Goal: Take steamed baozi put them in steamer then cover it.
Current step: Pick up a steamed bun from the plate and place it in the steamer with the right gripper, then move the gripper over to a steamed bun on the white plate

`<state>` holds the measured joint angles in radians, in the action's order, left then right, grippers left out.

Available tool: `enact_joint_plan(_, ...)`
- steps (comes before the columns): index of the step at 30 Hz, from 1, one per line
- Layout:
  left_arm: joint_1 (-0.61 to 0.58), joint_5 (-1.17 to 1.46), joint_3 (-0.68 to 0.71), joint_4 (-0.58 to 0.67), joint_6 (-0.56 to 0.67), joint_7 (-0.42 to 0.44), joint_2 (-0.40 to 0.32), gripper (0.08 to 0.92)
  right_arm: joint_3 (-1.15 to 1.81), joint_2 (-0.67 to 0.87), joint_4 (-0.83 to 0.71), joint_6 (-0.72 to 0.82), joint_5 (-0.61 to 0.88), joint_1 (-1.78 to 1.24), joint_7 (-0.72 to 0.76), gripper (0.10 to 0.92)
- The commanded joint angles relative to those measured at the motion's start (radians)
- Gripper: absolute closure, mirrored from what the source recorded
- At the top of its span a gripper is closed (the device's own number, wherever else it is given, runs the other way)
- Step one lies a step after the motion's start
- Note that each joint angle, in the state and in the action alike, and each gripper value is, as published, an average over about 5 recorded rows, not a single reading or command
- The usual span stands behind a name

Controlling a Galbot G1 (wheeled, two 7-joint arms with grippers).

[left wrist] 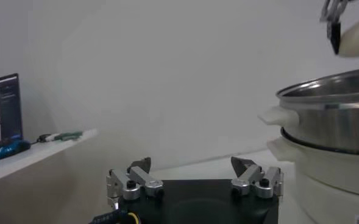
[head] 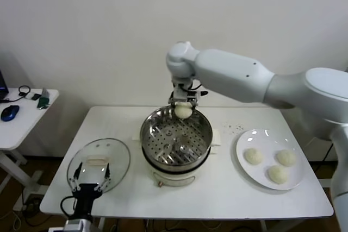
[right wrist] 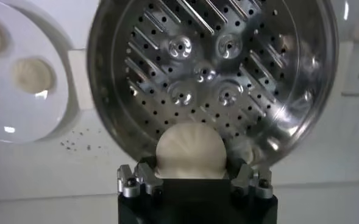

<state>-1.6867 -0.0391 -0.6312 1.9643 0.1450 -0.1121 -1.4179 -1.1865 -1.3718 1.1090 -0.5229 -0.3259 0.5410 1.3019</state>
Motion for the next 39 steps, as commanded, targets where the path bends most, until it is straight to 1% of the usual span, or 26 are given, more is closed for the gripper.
enact_joint_plan(1,-0.007,0.002,-0.002,-0.003,0.003,0.0,0.003,0.177,0.016,-0.081,-0.018,-0.045,-0.178,-0.134,-0.019,0.296)
enact_joint_plan(16,0.005,0.0,-0.004,-0.008,0.0,0.0,0.003,0.177,0.017,-0.095,-0.09,-0.04,-0.219,-0.188,-0.066,0.277)
enact_joint_plan(22,0.006,0.0,-0.004,-0.008,-0.002,-0.002,0.002,0.177,0.021,-0.086,-0.078,-0.035,-0.215,-0.176,-0.066,0.213)
enact_joint_plan(24,0.007,0.0,-0.004,-0.008,-0.002,-0.002,0.001,0.177,0.028,-0.079,-0.069,-0.037,-0.204,-0.166,-0.061,0.205)
enact_joint_plan(32,-0.002,0.0,-0.009,-0.006,-0.001,-0.005,0.003,0.177,0.043,0.008,0.008,-0.02,0.003,-0.026,-0.023,0.202)
enact_joint_plan(34,-0.006,0.0,-0.009,-0.005,0.0,-0.006,0.004,0.177,0.029,0.046,0.01,0.008,0.08,0.031,-0.022,0.202)
enact_joint_plan(37,-0.011,0.0,-0.01,-0.003,0.001,-0.006,0.005,0.177,-0.036,0.12,-0.001,0.092,0.266,0.115,-0.042,0.203)
enact_joint_plan(39,-0.013,0.0,-0.009,-0.002,0.001,-0.007,0.006,0.177,-0.11,0.192,0.002,0.182,0.423,0.168,-0.074,0.203)
